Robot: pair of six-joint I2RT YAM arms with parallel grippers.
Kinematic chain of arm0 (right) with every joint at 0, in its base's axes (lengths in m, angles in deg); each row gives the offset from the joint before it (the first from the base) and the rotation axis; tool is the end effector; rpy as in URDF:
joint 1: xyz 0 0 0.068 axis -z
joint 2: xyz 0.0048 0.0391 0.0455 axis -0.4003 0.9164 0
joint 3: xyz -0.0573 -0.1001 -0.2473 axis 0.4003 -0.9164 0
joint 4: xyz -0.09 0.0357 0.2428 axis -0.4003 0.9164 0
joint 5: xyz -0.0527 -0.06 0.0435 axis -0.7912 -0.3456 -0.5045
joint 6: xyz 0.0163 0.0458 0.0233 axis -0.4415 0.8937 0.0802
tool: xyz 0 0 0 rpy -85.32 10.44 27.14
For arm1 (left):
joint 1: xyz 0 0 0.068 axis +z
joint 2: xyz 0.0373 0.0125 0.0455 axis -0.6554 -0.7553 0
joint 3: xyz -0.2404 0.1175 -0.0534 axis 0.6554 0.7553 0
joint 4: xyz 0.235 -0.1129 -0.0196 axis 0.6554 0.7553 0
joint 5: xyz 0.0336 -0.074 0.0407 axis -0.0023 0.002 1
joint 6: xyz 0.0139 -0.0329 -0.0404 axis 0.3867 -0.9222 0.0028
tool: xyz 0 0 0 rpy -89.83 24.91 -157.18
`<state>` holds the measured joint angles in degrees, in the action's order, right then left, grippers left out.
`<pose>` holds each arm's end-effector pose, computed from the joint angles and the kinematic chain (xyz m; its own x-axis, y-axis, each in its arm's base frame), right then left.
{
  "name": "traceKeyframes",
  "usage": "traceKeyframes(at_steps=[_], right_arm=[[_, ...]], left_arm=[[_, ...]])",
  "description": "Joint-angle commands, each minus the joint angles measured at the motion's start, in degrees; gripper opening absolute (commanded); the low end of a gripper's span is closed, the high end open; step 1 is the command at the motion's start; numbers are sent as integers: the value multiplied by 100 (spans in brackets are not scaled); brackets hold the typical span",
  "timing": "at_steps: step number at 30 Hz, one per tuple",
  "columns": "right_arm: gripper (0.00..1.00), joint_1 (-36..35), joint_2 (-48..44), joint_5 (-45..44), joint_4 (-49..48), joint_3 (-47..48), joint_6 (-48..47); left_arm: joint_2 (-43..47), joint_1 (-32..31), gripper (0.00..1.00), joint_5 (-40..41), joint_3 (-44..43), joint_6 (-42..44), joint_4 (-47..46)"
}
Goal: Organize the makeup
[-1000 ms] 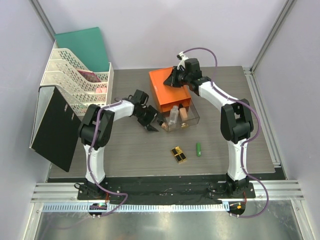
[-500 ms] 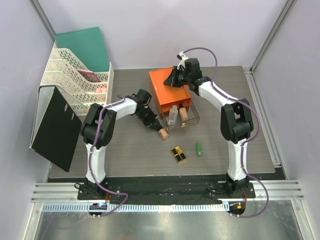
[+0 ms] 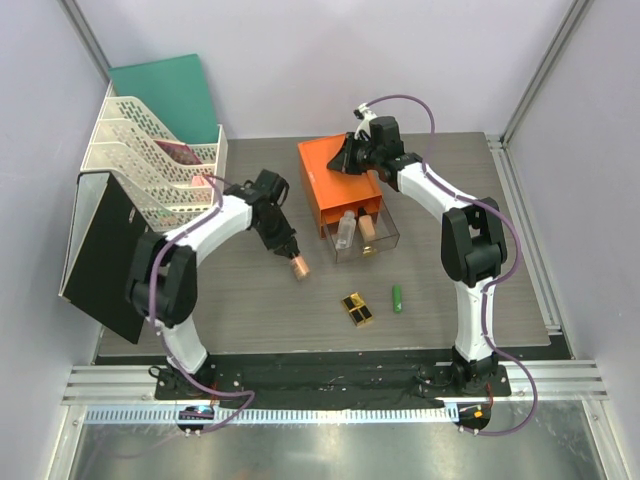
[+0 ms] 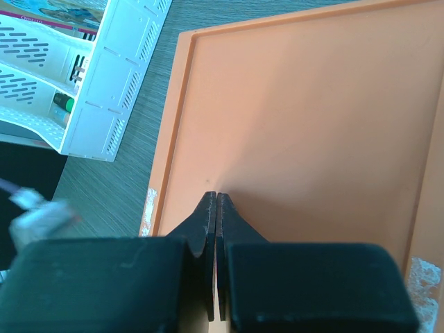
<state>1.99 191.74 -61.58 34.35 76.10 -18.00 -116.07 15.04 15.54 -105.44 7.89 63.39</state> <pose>0.4618 0.1979 0.2403 -0.6791 0.1157 -0.7248 -0.4248 0.7433 0.5167 0.3205 -0.1631 0.1989 -0.8675 -0.4974 0.0005 -0.4696 0.8185 -0.3310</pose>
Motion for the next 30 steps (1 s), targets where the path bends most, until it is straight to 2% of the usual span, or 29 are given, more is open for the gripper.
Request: traceKeyframes(at_steps=[1,5,9,18,24,26,30], right_arm=[[1,-89,975,-463,2311,-599,-336],[1,-81,984,-455,2303,-608,-319],[1,-81,976,-446,2303,-626,-319],[1,-89,949,-455,2303,-661,-327],[1,-89,940,-455,2303,-661,-327],[1,-89,949,-455,2311,-661,-336],[1,-89,932,-455,2303,-687,-336]], left_arm=[[999,42,0,540,-504,393,-69],[1422,77,0,217,-636,454,-1086],[1063,25,0,-391,-1145,585,-1510],[-132,-431,0,-681,-2761,928,-1380],[-704,-862,0,-348,-3614,1552,-624],[-889,-1047,0,-181,-3721,1693,-431],[-1091,-1197,1,-338,-3765,1615,-526]])
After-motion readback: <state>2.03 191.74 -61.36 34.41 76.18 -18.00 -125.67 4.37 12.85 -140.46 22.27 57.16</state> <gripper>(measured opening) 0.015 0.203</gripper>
